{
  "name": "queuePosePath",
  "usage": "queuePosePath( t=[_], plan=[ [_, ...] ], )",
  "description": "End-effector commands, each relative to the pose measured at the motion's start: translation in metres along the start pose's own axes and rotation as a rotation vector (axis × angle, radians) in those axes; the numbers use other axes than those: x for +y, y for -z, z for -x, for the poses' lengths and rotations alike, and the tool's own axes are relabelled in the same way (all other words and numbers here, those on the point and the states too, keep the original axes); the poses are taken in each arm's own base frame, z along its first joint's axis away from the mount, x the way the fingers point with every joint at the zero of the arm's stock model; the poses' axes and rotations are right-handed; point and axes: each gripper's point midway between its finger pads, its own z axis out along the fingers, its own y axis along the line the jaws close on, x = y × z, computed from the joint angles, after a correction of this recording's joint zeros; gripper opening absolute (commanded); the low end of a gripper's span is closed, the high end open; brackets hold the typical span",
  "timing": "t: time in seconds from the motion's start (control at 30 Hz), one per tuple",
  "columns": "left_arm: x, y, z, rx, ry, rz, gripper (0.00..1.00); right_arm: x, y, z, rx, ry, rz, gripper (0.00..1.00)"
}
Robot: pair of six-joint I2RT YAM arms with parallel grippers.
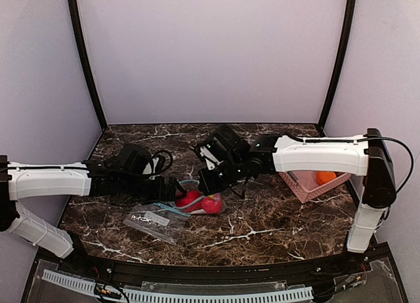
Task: Place the food in the zip-top bag and seal the zipper
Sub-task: Pass from the left arm to the right, then adjust the fake fruit in the zipper food storage bag.
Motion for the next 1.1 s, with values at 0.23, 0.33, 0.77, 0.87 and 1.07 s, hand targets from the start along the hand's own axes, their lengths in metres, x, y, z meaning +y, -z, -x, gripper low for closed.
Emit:
queuePosePath(
  t=[0.23,0.33,0.77,0.87,1.07],
  plan=[
    [-0.002,0.015,-0.010,-0.029,0.054,-0.023,0.99,0.006,-0.006,0.002,-0.034,-0.026,0.003,0.00],
    [-0.011,0.011,-0.016,-0.015,0.067,-0.059,0.99,0.007,-0.005,0.002,-0.034,-0.024,0.005,0.00],
    [0.017,-0.013,-0.025,0.007,0.078,0.070,0.99,0.020,-0.002,0.002,-0.049,0.010,0.035,0.00],
    [0.017,-0.014,-0.020,-0.022,0.077,0.072,0.99,0.022,-0.003,-0.001,-0.044,0.011,0.044,0.00],
    [0.026,-0.024,-0.026,0.011,0.074,0.111,0.97,0.030,-0.004,-0.006,-0.035,-0.002,0.106,0.00]
  ],
)
